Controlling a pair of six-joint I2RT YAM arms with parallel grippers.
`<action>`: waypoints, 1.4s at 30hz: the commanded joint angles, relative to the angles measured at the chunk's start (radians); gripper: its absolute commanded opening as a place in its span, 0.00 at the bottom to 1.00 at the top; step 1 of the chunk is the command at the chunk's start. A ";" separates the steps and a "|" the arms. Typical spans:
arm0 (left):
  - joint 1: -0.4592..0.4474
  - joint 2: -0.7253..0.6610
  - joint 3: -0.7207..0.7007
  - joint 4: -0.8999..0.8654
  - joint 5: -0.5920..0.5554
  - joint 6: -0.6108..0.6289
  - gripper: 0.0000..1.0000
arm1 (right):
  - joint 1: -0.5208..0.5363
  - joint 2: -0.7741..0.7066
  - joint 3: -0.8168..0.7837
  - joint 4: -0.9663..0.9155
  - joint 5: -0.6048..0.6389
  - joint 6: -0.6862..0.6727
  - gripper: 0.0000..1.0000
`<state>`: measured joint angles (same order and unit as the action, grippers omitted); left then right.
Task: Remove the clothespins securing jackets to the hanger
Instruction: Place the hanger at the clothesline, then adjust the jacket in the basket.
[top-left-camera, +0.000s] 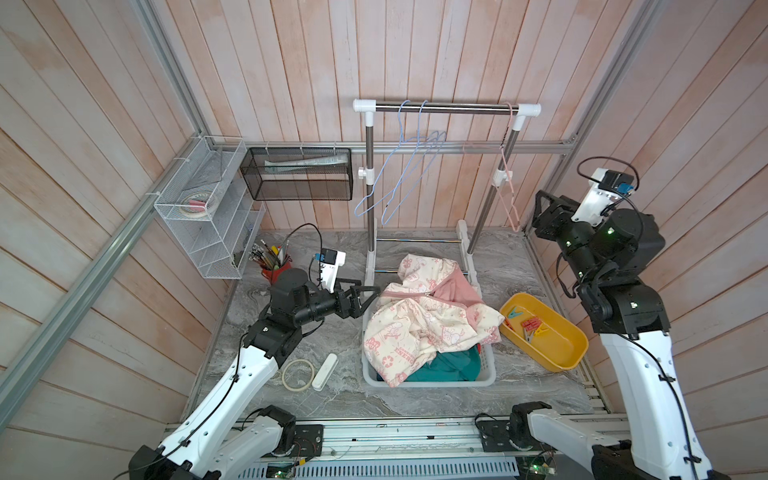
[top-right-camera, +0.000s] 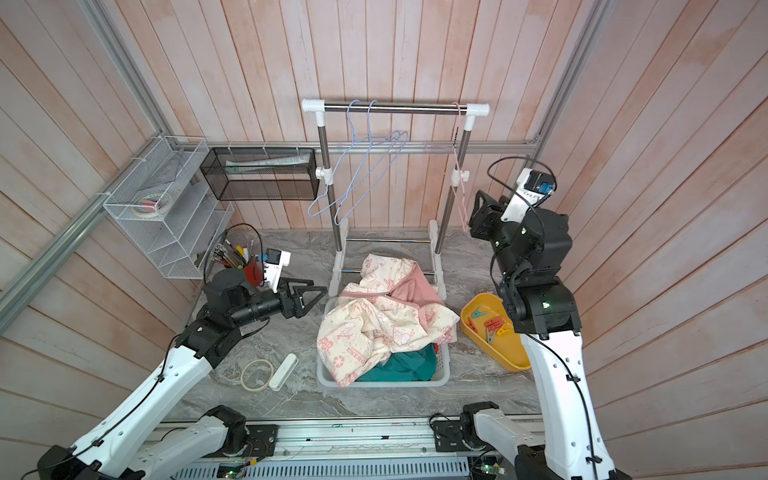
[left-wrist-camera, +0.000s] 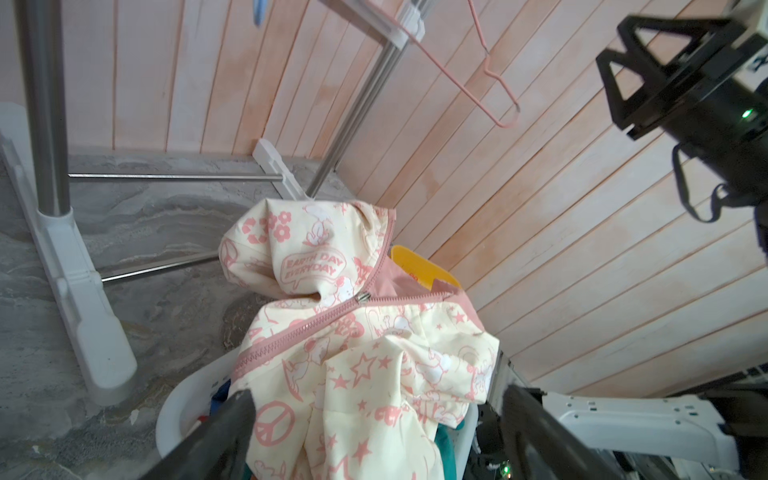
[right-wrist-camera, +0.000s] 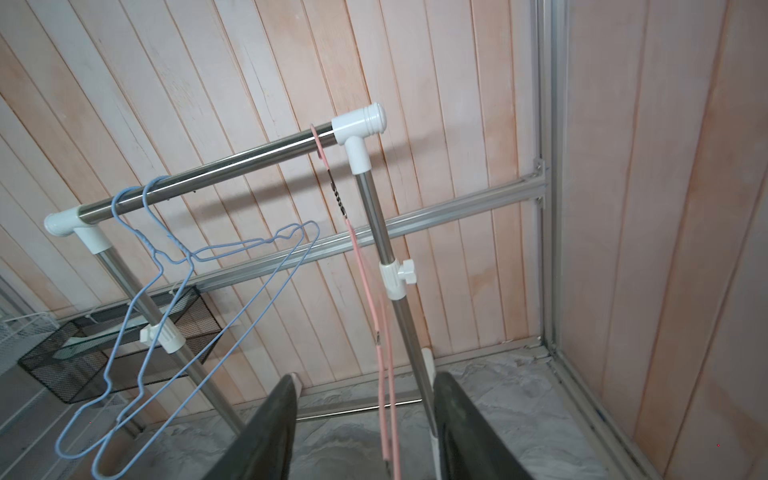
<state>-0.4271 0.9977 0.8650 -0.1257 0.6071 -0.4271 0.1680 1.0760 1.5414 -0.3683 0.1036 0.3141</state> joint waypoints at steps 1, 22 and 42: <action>-0.082 0.037 0.030 -0.072 -0.097 0.110 0.95 | 0.006 -0.030 -0.077 0.010 -0.071 0.034 0.66; -0.329 0.257 -0.076 -0.103 -0.262 0.143 0.93 | 0.008 0.266 -0.610 0.502 -0.643 0.277 0.92; -0.339 0.291 -0.164 -0.049 -0.370 0.102 0.92 | 0.186 0.097 -0.689 0.363 -0.714 0.283 0.00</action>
<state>-0.7681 1.2942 0.7269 -0.1169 0.3134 -0.3183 0.3275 1.2472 0.8658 0.1005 -0.6186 0.6014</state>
